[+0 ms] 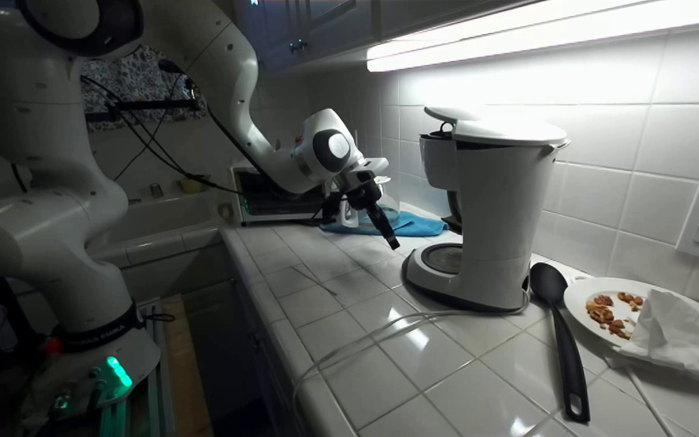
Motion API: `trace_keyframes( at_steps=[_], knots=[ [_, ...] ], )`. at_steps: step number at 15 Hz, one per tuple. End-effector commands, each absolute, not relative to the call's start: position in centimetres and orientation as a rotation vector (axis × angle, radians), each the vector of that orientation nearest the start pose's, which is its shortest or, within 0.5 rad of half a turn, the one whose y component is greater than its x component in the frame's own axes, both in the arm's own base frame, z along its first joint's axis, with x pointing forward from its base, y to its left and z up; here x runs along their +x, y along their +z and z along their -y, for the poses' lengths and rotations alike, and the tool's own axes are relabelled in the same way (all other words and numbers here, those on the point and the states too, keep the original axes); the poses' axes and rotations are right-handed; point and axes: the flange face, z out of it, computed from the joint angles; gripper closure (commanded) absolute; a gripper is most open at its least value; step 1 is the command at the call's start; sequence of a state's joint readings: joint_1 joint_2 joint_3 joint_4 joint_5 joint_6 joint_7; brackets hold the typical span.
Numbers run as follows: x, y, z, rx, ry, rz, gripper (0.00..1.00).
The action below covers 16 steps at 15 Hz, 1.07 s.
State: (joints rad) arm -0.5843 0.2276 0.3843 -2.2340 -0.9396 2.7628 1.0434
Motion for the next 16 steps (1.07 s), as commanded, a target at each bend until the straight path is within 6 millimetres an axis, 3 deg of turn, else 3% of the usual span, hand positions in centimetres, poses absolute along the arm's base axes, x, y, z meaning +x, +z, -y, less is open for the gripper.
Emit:
trace_keyframes(
  at_steps=[1,3,8,16],
  knots=[
    [53.5,32.7,5.9,-3.214,-0.685,-0.679,0.12],
    [52.5,34.1,5.4,-3.212,-0.674,-0.609,0.01],
    [50.2,37.4,4.0,-3.173,-0.618,-0.43,0.0],
    [46.1,42.6,3.2,-3.196,-0.497,-0.344,0.0]
  ],
)
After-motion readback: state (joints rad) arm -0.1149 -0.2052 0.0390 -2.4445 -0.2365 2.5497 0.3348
